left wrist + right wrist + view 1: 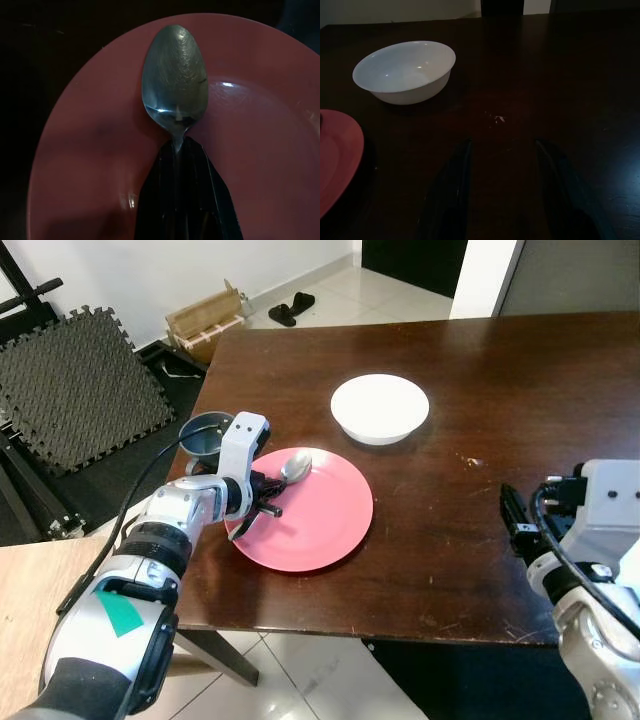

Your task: Setting the table

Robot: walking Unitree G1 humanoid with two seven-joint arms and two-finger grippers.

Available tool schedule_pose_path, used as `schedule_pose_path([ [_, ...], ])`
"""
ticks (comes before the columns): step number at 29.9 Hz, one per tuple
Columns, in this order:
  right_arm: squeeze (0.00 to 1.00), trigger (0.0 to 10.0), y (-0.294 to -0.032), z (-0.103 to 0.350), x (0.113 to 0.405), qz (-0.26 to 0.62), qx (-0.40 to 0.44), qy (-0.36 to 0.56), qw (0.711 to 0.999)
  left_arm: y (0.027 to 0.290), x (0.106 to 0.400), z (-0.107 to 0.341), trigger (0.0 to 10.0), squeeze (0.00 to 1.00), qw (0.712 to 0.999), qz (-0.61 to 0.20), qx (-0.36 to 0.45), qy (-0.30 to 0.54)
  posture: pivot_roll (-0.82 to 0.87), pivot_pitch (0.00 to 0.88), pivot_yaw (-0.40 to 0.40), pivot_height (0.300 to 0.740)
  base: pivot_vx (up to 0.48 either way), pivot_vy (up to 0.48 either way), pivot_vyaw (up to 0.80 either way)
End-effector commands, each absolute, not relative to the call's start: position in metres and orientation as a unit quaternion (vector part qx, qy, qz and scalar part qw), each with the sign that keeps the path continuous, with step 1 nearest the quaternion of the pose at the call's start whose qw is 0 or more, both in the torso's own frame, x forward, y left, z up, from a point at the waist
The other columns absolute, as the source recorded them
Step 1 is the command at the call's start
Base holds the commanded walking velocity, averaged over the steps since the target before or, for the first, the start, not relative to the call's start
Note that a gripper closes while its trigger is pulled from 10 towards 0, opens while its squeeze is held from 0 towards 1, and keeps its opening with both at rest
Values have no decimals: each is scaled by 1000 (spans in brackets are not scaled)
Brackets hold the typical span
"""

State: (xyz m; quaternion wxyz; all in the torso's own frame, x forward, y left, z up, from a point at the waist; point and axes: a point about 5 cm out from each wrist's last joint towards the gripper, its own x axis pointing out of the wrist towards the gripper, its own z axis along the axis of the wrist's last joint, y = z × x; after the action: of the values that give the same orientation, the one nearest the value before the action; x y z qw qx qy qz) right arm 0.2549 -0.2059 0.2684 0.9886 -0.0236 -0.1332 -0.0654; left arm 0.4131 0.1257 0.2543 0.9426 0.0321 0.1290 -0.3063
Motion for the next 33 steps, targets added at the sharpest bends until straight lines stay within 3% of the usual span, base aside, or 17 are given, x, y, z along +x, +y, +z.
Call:
schedule_pose_path([
  [1, 0, 10000, -203, 266, 251, -65, -22, -132, 989, 132, 412, 243, 10000, 35, 942, -298, 40, 150, 11, 298, 195, 740, 0, 0, 0],
  [2, 0, 10000, -203, 265, 251, -65, -21, -131, 989, 133, 410, 242, 10000, 902, 940, -301, 39, 152, 14, 297, 194, 740, 0, 0, 0],
  [3, 0, 10000, -203, 265, 251, -65, -20, -131, 989, 133, 410, 241, 10000, 902, 940, -303, 38, 153, 14, 297, 194, 740, 0, 0, 0],
  [4, 0, 10000, -203, 264, 252, -65, -20, -130, 989, 131, 408, 241, 10000, 1000, 937, -313, 41, 150, 14, 297, 194, 740, 0, 0, 0],
  [13, 0, 10000, -201, 264, 257, -60, -19, -131, 989, 131, 398, 261, 10000, 1000, 916, -383, 67, 101, 22, 282, 180, 740, 0, 0, 0],
  [14, 0, 10000, -201, 265, 258, -58, -19, -133, 989, 135, 393, 277, 10000, 310, 909, -406, 60, 74, 25, 274, 179, 740, 0, 0, 0],
  [15, 0, 10000, -201, 265, 258, -58, -19, -133, 989, 135, 393, 277, 10000, 310, 909, -406, 60, 74, 25, 274, 179, 740, 0, 0, 0],
  [16, 0, 10000, -200, 265, 258, -58, -19, -133, 989, 138, 390, 284, 10000, 0, 907, -413, 57, 62, 25, 274, 179, 740, 0, 0, 0],
  [24, 0, 10000, -196, 265, 264, -49, -12, -141, 989, 176, 363, 320, 10000, 0, 901, -426, 74, 11, 54, 230, 166, 740, 0, 0, 0],
  [27, 0, 10000, -195, 265, 265, -47, -11, -141, 989, 180, 359, 323, 10000, 0, 900, -430, 73, 3, 54, 230, 166, 740, 0, 0, 0],
  [33, 0, 10000, -171, 266, 264, 9, -2, -173, 985, 182, 336, 334, 10000, 0, 908, -408, 1, -92, 56, 167, 116, 740, 0, 0, 0],
])
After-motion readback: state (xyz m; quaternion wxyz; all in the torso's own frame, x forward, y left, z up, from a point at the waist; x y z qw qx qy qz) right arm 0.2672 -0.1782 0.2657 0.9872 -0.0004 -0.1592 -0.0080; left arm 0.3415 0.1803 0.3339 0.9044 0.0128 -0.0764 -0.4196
